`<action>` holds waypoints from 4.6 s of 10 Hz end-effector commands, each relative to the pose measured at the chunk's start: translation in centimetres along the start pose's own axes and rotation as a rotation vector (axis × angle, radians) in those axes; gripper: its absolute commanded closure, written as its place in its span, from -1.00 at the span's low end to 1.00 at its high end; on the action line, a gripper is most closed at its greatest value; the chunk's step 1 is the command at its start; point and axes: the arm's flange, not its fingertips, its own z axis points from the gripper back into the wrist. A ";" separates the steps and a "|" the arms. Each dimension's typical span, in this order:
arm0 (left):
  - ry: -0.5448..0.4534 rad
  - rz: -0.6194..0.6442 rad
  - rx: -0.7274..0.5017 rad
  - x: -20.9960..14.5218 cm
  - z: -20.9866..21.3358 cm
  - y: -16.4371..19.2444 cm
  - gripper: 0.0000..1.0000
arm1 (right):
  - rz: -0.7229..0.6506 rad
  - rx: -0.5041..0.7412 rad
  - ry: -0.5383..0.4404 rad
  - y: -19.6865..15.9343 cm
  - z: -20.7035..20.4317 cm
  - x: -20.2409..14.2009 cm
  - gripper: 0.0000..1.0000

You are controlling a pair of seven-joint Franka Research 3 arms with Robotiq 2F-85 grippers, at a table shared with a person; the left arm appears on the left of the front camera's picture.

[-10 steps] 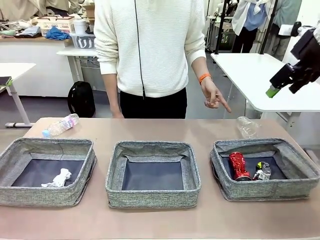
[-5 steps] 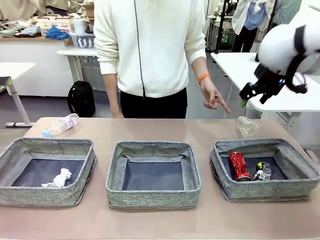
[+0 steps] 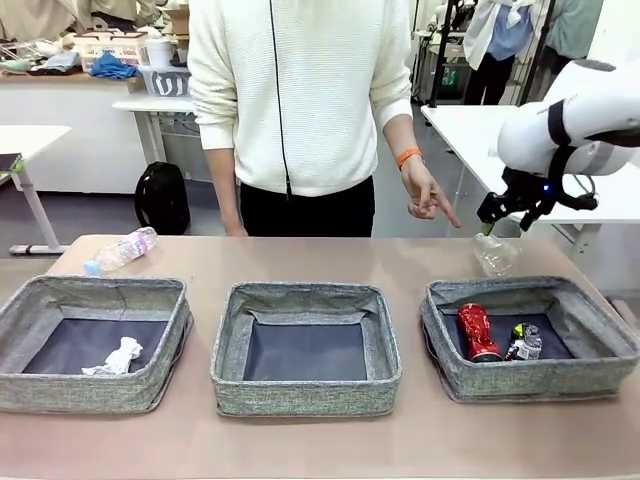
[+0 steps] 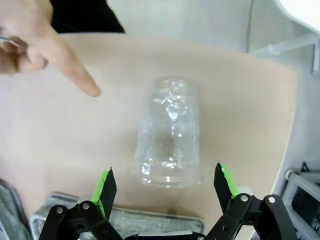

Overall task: Sort the waste into the appropriate baskets.
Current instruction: Pick up the waste item pointed out by the person.

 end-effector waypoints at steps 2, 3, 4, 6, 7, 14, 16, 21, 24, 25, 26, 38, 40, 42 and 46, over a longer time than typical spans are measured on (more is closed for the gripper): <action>0.004 -0.024 -0.012 0.0 -0.1 -0.2 -1.00 | -0.052 0.006 0.003 -0.3 -1.7 0.1 -1.00; 0.004 -0.024 -0.012 0.0 -0.1 -0.2 -1.00 | -0.054 0.015 -0.014 -0.3 -2.6 0.0 -1.00; 0.004 -0.024 -0.012 0.0 -0.1 -0.2 -1.00 | -0.064 0.027 -0.012 -0.3 -3.6 -0.2 -1.00; 0.004 -0.024 -0.012 0.0 -0.1 -0.2 -1.00 | -0.089 0.044 0.011 -0.4 -5.0 -0.4 -1.00; 0.004 -0.024 -0.012 0.0 -0.1 -0.2 -1.00 | -0.096 0.051 0.016 -0.4 -5.4 -0.5 -1.00; 0.004 -0.024 -0.012 0.0 -0.1 -0.2 -1.00 | -0.063 0.059 0.106 -0.5 -6.5 -1.2 -0.88; 0.004 -0.024 -0.012 0.0 -0.1 -0.2 -1.00 | -0.074 0.052 0.115 -0.5 -6.5 -1.2 -0.49; 0.004 -0.024 -0.012 0.0 -0.1 -0.2 -1.00 | -0.094 0.050 0.117 -0.8 -6.5 -1.2 0.27; 0.004 -0.024 -0.012 0.0 -0.1 -0.2 -1.00 | -0.096 0.047 0.123 -1.0 -6.5 -1.2 0.27; 0.004 -0.024 -0.012 0.0 -0.1 -0.2 -1.00 | -0.097 0.047 0.124 -1.1 -6.3 -1.1 0.27; 0.004 -0.024 -0.012 0.0 -0.1 -0.2 -1.00 | -0.099 0.045 0.127 -1.2 -6.1 -1.1 0.27; 0.004 -0.024 -0.012 0.0 -0.1 -0.2 -1.00 | -0.150 0.060 0.017 8.4 26.1 -15.8 0.27; 0.004 -0.024 -0.012 0.0 -0.1 -0.2 -1.00 | -0.150 0.060 0.017 8.4 26.1 -15.8 0.27; 0.004 -0.024 -0.012 0.0 -0.1 -0.2 -1.00 | -0.123 0.070 0.036 10.5 26.0 -16.8 0.27; 0.004 -0.024 -0.012 0.0 -0.1 -0.2 -1.00 | -0.248 -0.083 0.008 24.0 39.0 -16.1 0.27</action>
